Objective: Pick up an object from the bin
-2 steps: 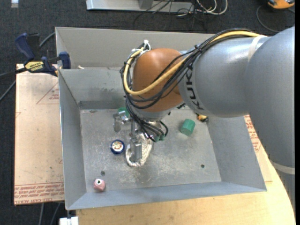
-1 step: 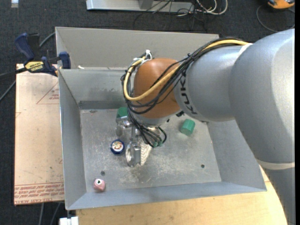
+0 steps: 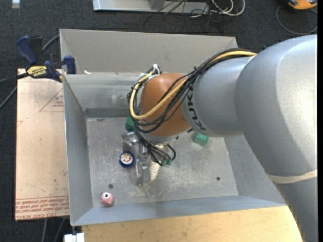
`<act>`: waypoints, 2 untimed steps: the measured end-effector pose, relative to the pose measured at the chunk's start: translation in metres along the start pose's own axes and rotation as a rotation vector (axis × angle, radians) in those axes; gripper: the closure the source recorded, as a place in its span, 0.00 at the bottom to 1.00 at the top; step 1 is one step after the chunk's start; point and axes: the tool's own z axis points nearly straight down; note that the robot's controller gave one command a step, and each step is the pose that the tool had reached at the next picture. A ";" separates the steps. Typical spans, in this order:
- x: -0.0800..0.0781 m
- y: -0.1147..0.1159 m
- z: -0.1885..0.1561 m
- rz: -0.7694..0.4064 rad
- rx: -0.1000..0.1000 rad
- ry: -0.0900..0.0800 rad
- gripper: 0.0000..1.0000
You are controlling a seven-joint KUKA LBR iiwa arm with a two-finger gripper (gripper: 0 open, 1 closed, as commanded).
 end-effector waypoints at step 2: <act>0.001 -0.005 -0.001 0.059 -0.002 0.002 1.00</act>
Offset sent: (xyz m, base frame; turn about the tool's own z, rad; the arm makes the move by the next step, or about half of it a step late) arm 0.0000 0.0000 0.0000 0.0000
